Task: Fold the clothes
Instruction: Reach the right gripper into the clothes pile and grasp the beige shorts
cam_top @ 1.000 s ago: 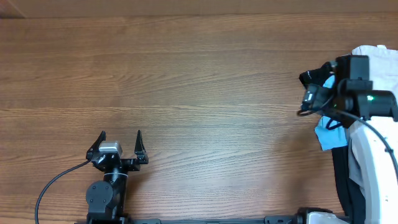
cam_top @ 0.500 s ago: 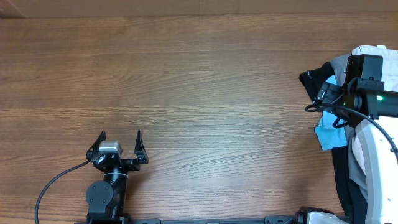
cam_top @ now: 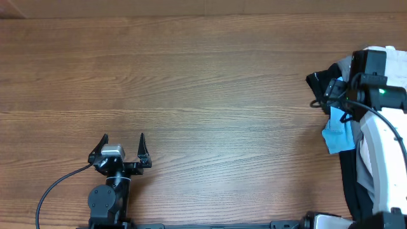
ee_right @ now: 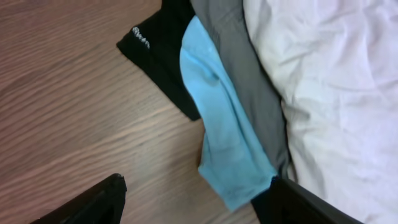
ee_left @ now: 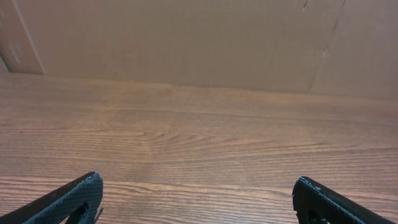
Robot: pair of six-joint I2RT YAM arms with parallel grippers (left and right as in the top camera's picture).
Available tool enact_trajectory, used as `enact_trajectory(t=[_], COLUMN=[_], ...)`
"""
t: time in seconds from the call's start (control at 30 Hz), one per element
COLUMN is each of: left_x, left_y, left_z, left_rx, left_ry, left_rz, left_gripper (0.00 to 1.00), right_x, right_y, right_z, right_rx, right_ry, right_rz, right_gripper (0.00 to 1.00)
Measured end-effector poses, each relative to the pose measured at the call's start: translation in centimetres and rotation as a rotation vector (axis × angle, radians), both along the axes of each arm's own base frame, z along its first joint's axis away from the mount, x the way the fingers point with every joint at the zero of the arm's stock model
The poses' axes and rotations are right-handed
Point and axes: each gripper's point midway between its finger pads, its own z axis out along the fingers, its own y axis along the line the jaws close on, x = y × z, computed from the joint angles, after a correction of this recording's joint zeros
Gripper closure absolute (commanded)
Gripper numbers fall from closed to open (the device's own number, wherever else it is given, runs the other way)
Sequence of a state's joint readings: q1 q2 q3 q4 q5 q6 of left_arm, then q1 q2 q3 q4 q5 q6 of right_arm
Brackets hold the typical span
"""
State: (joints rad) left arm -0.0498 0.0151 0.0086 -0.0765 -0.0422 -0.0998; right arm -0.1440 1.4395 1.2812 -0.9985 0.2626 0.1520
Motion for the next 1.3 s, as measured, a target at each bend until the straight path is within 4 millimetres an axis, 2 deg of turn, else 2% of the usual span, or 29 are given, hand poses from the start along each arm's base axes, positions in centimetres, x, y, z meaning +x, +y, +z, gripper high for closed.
enact_trajectory(t=[0.23,0.4,0.5,0.63,0.67,0.8,0.93,1.07,1.17,1.3], left_x=[0.0,0.0,0.0,0.0,0.0,0.0,0.0,0.0,0.0,0.0], left_y=[0.0,0.0,0.0,0.0,0.0,0.0,0.0,0.0,0.0,0.0], left_z=[0.0,0.0,0.0,0.0,0.0,0.0,0.0,0.0,0.0,0.0], left_rx=[0.0,0.0,0.0,0.0,0.0,0.0,0.0,0.0,0.0,0.0], left_ry=[0.0,0.0,0.0,0.0,0.0,0.0,0.0,0.0,0.0,0.0], left_rz=[0.0,0.0,0.0,0.0,0.0,0.0,0.0,0.0,0.0,0.0], left_gripper=[0.0,0.0,0.0,0.0,0.0,0.0,0.0,0.0,0.0,0.0], right_x=[2.4,3.6,4.7,7.4,8.9,12.4,16.0,17.8,18.4,18.3], right_y=[-1.8,-5.1,-7.0,-9.6,-10.6,-12.4,-13.7,-14.5,-14.9,-15.5], right_z=[-0.7,-1.4,-0.2,2.9,3.5,1.1,-2.8,-3.6,-4.1,-7.7], right_rx=[-0.06,-0.079,-0.089,-0.12,-0.132,-0.15,-0.19,-0.252,-0.275,-0.264], right_ry=[-0.028,-0.058,-0.121,-0.237,-0.267,-0.274,-0.291,-0.317,-0.322,-0.255], right_rz=[0.004,-0.061,-0.1,-0.137,-0.141,-0.13,-0.08,-0.025,-0.012,-0.008], right_gripper=[0.24,0.25,0.24,0.23,0.23,0.23,0.23,0.23,0.23,0.23])
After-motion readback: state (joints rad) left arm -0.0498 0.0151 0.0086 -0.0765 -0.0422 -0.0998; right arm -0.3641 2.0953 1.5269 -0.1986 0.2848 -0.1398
